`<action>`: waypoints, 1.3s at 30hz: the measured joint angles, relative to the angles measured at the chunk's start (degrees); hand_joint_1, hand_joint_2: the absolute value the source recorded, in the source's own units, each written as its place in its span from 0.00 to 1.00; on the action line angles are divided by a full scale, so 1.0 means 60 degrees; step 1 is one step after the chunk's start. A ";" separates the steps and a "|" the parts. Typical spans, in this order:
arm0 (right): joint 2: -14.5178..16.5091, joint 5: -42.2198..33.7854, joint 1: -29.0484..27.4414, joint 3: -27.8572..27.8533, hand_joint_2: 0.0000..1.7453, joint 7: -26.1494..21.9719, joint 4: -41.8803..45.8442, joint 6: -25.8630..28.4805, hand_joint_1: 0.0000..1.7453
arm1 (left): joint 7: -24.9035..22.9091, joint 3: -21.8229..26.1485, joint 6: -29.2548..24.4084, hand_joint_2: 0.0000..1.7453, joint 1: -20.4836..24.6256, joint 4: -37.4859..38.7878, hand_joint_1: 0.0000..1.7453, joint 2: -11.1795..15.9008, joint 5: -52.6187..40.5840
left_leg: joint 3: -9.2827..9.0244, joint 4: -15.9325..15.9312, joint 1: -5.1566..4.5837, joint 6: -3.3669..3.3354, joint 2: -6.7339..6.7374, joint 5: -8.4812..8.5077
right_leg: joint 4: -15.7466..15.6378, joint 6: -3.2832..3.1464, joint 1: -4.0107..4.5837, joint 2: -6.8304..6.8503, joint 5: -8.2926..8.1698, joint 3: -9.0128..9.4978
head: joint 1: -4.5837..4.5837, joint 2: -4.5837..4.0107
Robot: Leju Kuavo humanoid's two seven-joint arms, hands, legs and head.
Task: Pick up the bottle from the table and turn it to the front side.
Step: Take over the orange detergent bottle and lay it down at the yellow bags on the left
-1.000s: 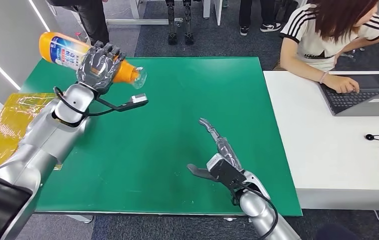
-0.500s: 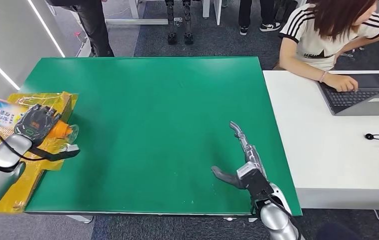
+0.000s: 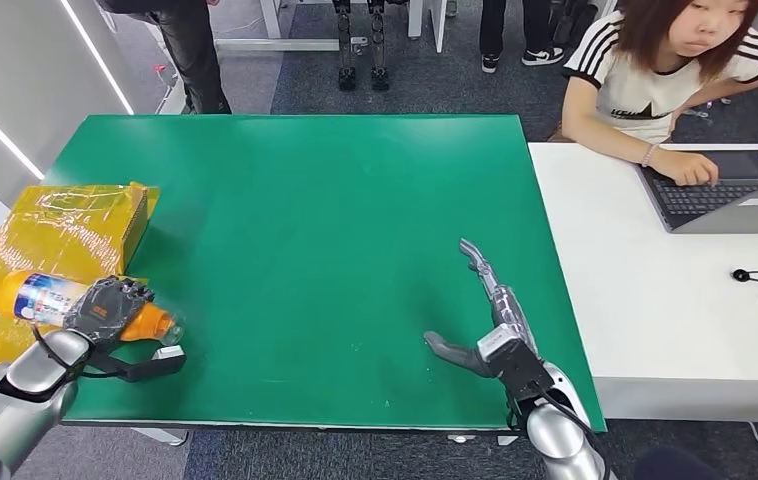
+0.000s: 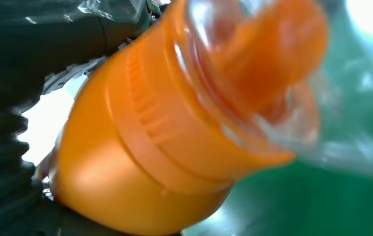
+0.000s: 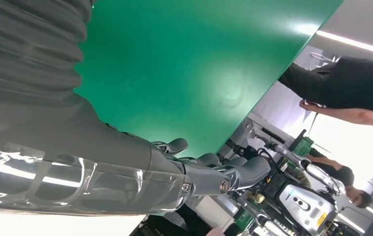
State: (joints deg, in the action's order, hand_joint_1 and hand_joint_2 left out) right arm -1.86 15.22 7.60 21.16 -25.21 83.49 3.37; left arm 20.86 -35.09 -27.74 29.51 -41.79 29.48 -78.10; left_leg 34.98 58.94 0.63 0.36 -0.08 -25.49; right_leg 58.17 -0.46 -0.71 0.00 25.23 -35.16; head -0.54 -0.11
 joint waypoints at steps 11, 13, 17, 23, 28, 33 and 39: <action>-0.0019 -0.0231 0.0118 0.0168 1.00 0.0040 0.0029 0.0328 0.00 | -0.0459 0.0089 0.1044 1.00 0.1249 0.1515 0.00 -0.0908 0.0444 | -0.0004 0.0000 0.0006 0.0010 0.0007 0.0010 | 0.0010 -0.0007 0.0001 -0.0014 -0.0010 -0.0005 | -0.0001 0.0000; -0.0042 -0.0313 0.0117 0.0175 1.00 0.0026 0.0008 0.0362 0.00 | -0.0673 0.0104 0.1415 1.00 0.1494 0.1867 0.00 -0.0966 0.0384 | -0.0004 0.0000 0.0005 0.0011 0.0007 0.0010 | 0.0010 -0.0007 0.0001 -0.0015 -0.0010 -0.0005 | 0.0000 0.0000; -0.0072 -0.0461 0.0119 0.0187 1.00 -0.0005 -0.0063 0.0429 0.00 | -0.1263 0.0114 0.2169 1.00 0.1862 0.2478 0.00 -0.0995 0.0196 | -0.0006 -0.0002 0.0006 0.0012 0.0009 0.0009 | 0.0011 -0.0007 0.0001 -0.0018 -0.0009 -0.0005 | 0.0001 0.0000; -0.0073 -0.0640 0.0186 0.0239 1.00 -0.0002 -0.0303 0.0433 0.00 | -0.2178 0.0117 0.3022 1.00 0.2157 0.3081 0.00 -0.1023 -0.0065 | -0.0017 -0.0004 0.0004 0.0016 0.0023 0.0009 | 0.0019 -0.0008 0.0000 -0.0035 -0.0010 -0.0003 | -0.0001 0.0000; -0.0073 -0.0729 0.0211 0.0273 1.00 0.0018 -0.0478 0.0434 0.00 | -0.1910 0.0439 0.2211 1.00 0.2044 0.3197 0.00 -0.1107 0.0726 | -0.0027 -0.0005 0.0005 0.0025 0.0029 0.0014 | 0.0024 -0.0019 0.0000 -0.0039 -0.0015 -0.0006 | -0.0004 0.0000; -0.0075 -0.0851 0.0202 0.0306 1.00 0.0041 -0.0579 0.0489 0.00 | -0.0305 0.1430 -0.0423 1.00 0.1426 0.2975 0.00 -0.1555 0.2453 | -0.0017 -0.0004 0.0004 0.0028 0.0015 0.0020 | 0.0023 -0.0021 0.0001 -0.0021 -0.0013 -0.0012 | 0.0001 0.0000; -0.0068 -0.0946 0.0199 0.0431 1.00 0.0076 -0.0691 0.0634 0.00 | 0.1050 0.2582 -0.1905 1.00 0.0608 0.1190 0.00 -0.2365 0.3877 | -0.0003 0.0003 -0.0001 0.0024 0.0021 0.0018 | 0.0017 -0.0016 -0.0001 -0.0032 -0.0020 -0.0018 | -0.0001 0.0000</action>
State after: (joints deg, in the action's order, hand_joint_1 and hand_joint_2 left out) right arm -2.27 9.55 8.79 23.74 -24.75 79.35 7.17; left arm 27.16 -19.60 -39.17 33.15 -34.65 15.29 -54.84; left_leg 34.96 58.96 0.63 0.50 0.04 -25.39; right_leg 58.27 -0.55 -0.71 -0.19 25.11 -35.27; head -0.54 -0.11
